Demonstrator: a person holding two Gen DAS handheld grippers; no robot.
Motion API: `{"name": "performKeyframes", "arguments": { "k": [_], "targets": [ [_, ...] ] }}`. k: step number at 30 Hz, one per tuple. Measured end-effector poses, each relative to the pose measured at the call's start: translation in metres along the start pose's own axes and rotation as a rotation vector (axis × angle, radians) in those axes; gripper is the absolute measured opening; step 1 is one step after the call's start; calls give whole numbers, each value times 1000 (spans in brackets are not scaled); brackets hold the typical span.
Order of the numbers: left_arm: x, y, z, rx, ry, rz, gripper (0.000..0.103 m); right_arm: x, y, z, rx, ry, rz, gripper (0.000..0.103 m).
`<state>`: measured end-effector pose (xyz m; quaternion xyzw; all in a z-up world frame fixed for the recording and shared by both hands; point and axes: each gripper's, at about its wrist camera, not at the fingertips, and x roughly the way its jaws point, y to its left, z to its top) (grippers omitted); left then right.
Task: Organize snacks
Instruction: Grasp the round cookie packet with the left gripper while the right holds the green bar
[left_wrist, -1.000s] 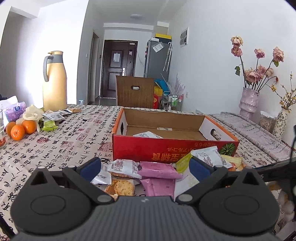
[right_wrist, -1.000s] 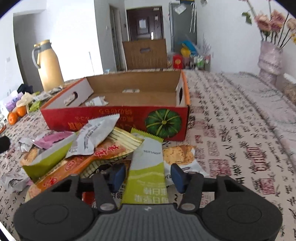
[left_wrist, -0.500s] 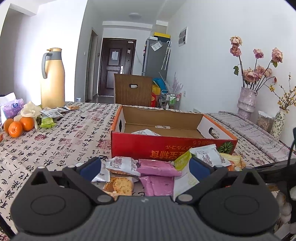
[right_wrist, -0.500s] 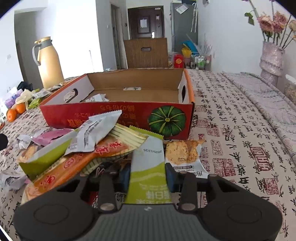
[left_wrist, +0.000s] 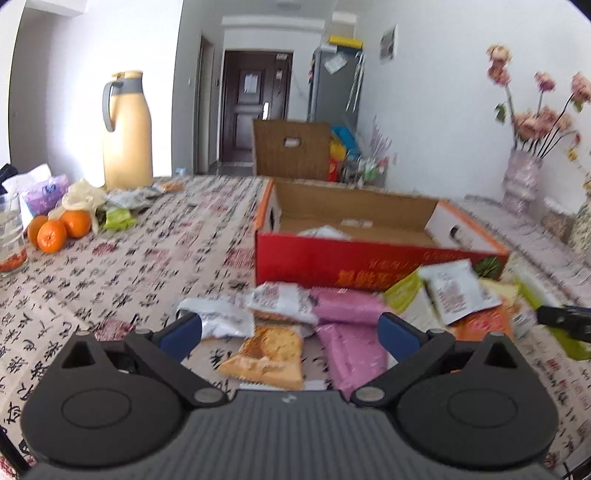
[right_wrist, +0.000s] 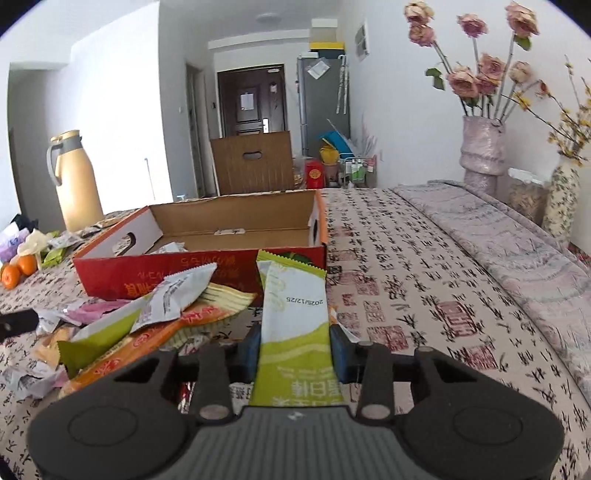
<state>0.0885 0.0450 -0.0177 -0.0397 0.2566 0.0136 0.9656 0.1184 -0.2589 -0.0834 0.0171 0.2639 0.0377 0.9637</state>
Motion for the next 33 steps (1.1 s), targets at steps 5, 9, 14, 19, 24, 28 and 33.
{"name": "performKeyframes", "arguments": {
  "k": [5, 9, 14, 19, 24, 28, 33],
  "targets": [
    [21, 6, -1, 0, 80, 59, 103, -3, -3, -5, 11, 5, -4, 37],
    [35, 10, -2, -5, 137, 74, 97, -5, -3, -7, 14, 6, -3, 37],
    [42, 9, -2, -3, 162, 77, 86, -2, -3, -7, 15, 10, -2, 37],
    [54, 5, 5, 20, 195, 79, 74, 1, -2, -8, 15, 17, 0, 37],
    [65, 3, 8, 24, 235, 64, 67, 3, -3, -9, 17, 22, -2, 37],
    [72, 3, 7, 21, 262, 61, 53, 5, -3, -9, 18, 28, 1, 37],
    [70, 2, 7, 24, 255, 48, 45, 7, -3, -9, 22, 31, 2, 37]
  ]
}}
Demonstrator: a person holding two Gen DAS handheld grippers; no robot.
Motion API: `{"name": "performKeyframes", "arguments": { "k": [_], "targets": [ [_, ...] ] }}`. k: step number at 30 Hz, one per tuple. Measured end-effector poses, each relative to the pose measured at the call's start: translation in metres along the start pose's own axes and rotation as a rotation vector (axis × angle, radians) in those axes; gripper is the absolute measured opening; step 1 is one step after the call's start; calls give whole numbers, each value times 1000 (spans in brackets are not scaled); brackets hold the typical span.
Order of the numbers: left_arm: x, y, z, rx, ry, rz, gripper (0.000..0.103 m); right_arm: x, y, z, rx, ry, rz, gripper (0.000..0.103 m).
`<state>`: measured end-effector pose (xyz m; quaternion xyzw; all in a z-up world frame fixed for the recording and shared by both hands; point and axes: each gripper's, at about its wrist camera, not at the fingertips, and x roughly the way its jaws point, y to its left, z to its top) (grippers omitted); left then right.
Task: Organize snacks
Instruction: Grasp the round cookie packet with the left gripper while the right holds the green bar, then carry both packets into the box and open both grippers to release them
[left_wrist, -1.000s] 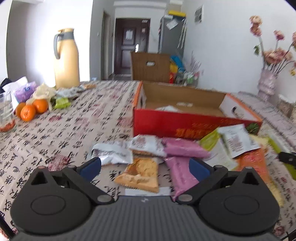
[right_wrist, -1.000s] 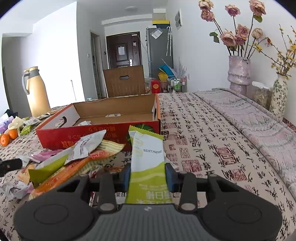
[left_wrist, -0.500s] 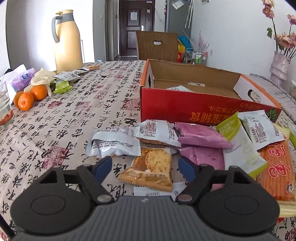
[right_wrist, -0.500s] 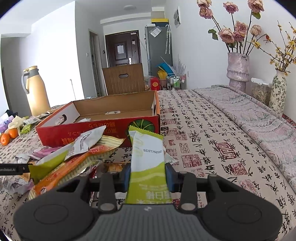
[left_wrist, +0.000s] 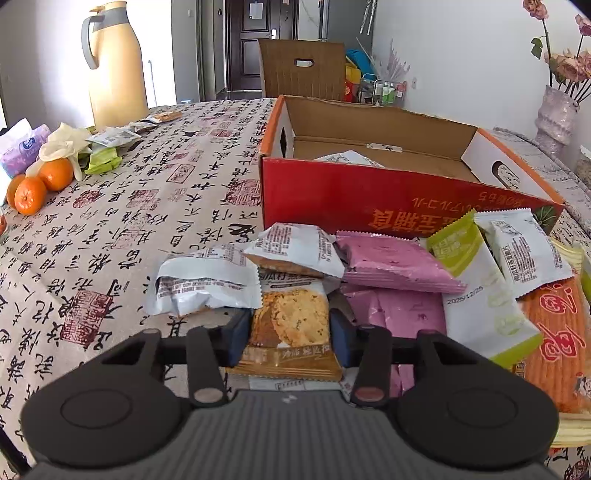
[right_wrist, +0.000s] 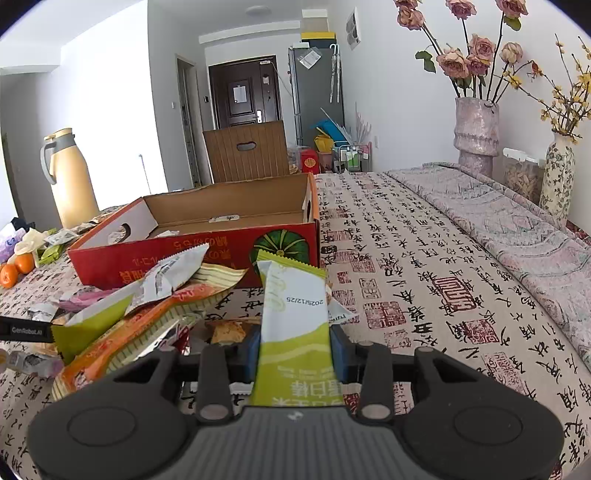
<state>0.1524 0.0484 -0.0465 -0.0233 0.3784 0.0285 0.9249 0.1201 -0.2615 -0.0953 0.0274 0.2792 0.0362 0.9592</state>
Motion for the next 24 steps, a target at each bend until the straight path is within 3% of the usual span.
{"name": "performKeyframes", "arguments": {
  "k": [24],
  "targets": [
    [-42, -5, 1, 21, -112, 7, 42, -16, 4, 4, -5, -44, 15, 37]
  ]
}}
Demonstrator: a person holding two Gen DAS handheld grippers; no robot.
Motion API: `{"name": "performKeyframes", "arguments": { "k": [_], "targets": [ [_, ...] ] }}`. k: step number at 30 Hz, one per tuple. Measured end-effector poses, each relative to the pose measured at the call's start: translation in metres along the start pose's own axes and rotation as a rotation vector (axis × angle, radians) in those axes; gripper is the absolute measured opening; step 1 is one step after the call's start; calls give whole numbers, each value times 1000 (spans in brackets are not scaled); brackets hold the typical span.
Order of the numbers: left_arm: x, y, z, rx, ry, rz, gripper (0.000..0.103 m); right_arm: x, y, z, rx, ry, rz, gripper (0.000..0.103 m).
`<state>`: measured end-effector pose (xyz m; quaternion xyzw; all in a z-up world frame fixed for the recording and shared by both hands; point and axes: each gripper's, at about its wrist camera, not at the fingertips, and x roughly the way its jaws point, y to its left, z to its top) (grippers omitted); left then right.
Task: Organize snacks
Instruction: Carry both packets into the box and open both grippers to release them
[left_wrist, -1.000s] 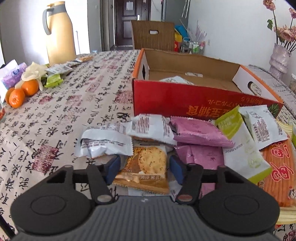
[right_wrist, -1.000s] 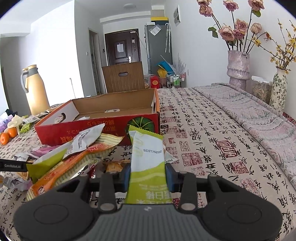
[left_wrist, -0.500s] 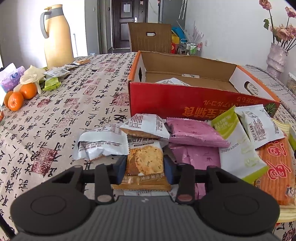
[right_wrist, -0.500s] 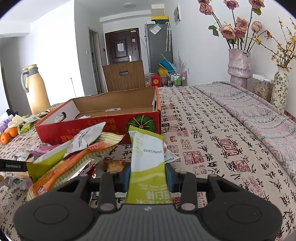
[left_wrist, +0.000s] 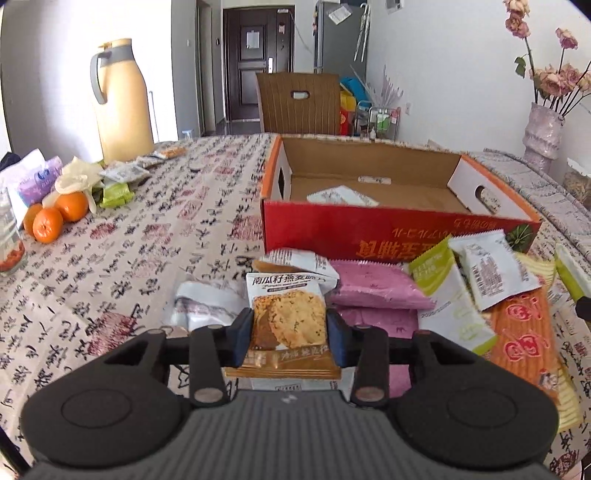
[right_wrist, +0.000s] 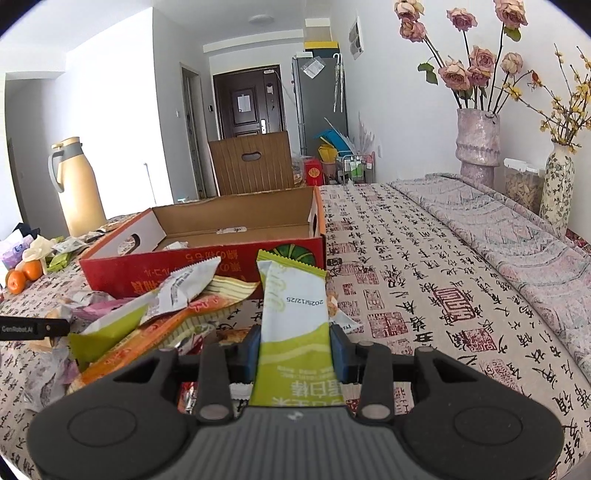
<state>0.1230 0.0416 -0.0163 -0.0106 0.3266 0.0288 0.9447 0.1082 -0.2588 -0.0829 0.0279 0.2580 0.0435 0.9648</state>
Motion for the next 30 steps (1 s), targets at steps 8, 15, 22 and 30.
{"name": "performKeyframes", "arguments": {
  "k": [8, 15, 22, 30],
  "targets": [
    [-20, -5, 12, 9, -63, -9, 42, -7, 4, 10, -4, -38, 10, 37],
    [-27, -14, 31, 23, -115, -22, 42, -5, 12, 26, -19, -75, 28, 37],
    [-21, -25, 57, 27, -157, -38, 42, 11, 22, 52, -34, -107, 51, 37],
    [3, -39, 91, 30, -189, -55, 42, 53, 34, 89, -48, -113, 75, 37]
  ]
}}
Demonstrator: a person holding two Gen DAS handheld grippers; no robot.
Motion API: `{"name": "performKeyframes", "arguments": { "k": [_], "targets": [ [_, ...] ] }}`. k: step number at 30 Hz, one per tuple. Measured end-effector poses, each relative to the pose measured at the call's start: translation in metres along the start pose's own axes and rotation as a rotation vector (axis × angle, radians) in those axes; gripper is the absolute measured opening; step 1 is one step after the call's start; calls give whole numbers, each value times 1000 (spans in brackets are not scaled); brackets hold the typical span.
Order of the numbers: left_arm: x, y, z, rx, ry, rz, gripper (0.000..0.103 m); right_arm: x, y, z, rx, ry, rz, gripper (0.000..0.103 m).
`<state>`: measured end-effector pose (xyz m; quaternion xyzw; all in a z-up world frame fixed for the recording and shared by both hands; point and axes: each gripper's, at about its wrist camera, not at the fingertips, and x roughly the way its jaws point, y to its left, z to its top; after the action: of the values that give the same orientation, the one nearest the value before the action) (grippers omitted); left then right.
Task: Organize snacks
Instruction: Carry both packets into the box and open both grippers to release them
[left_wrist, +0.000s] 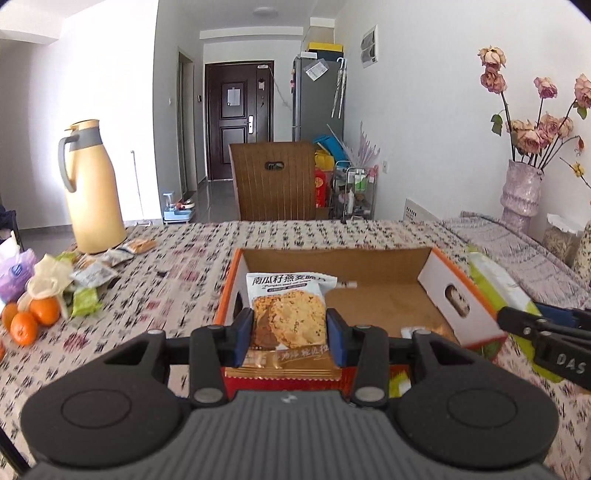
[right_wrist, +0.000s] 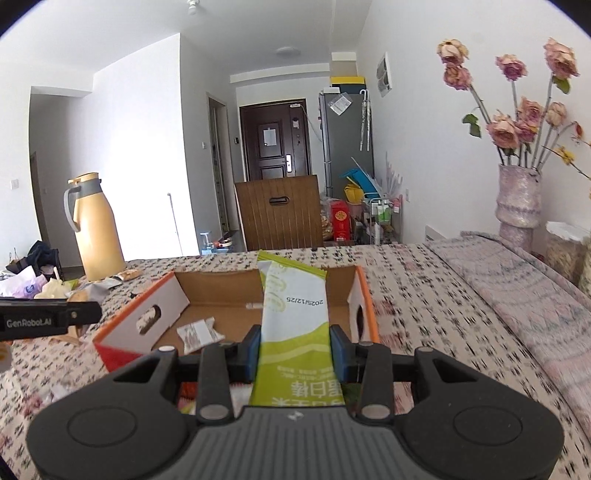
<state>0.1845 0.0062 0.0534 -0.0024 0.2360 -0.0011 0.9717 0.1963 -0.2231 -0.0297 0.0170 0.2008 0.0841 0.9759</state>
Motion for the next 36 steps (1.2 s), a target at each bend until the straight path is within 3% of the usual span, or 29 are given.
{"name": "performKeyframes", "arguments": {
  "k": [9, 17, 23, 30, 32, 33, 35, 36],
  "targets": [
    [49, -10, 29, 1, -10, -5, 42, 68, 5, 26, -14, 53, -1, 37],
    [100, -6, 30, -23, 45, 9, 42, 121, -4, 26, 17, 149, -21, 37],
    [122, 0, 17, -35, 97, 6, 42, 131, -10, 17, 33, 180, -17, 37],
    [123, 0, 13, -30, 91, -14, 44, 131, -16, 16, 62, 192, -7, 40],
    [120, 0, 13, -28, 81, -19, 56, 128, -18, 17, 71, 180, -3, 44],
    [120, 0, 13, -27, 76, -14, 61, 126, -18, 17, 73, 172, -3, 53],
    [117, -1, 13, -26, 57, 1, 84, 123, -18, 18, 74, 156, -5, 66],
    [115, -1, 14, -29, 46, 5, 87, 121, -18, 18, 77, 148, -4, 75]
  ]
}}
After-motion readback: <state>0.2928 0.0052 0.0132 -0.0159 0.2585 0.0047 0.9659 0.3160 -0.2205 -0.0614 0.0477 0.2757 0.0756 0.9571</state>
